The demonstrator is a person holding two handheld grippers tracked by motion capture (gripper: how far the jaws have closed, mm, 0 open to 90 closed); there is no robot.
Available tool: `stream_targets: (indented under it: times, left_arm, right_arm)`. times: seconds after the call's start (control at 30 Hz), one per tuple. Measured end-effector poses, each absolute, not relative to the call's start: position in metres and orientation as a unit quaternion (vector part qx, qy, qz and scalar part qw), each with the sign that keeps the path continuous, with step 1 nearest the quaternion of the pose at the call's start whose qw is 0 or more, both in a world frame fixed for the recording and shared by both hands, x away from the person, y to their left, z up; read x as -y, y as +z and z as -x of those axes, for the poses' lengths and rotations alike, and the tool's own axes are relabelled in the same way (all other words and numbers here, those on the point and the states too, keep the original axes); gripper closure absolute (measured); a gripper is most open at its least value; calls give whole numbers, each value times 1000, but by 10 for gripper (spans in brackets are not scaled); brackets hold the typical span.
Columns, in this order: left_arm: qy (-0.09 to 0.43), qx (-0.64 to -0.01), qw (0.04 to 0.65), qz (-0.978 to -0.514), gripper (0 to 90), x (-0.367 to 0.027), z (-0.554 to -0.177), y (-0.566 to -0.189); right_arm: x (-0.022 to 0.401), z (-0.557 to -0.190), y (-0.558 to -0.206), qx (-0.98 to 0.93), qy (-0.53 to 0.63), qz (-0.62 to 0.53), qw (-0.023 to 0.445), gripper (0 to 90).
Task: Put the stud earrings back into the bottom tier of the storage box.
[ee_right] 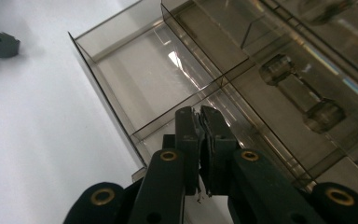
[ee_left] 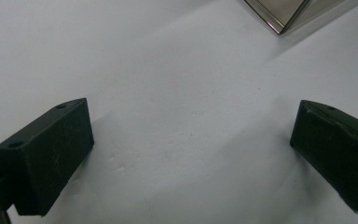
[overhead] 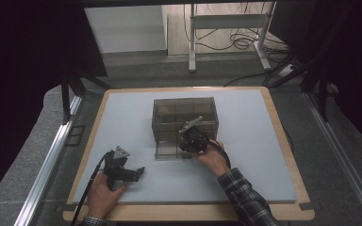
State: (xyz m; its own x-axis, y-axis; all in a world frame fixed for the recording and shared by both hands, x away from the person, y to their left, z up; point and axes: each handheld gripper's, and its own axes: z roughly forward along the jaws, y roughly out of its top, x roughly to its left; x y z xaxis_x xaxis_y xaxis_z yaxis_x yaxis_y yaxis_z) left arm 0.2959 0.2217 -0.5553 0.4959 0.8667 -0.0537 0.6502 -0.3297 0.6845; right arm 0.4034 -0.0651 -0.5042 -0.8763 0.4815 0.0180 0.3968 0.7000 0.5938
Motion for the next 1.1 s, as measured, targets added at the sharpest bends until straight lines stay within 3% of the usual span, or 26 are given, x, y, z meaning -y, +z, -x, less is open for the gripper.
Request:
stream_targets:
  times: [0.27, 1.1]
  left_arm:
    - [163, -475, 331, -799, 0, -222, -296, -555]
    - [163, -475, 331, -799, 0, -222, -296, -555]
  right_arm:
    - [63, -407, -513, -922, 293, -244, 66, 841]
    - [74, -398, -494, -917, 312, -236, 74, 679]
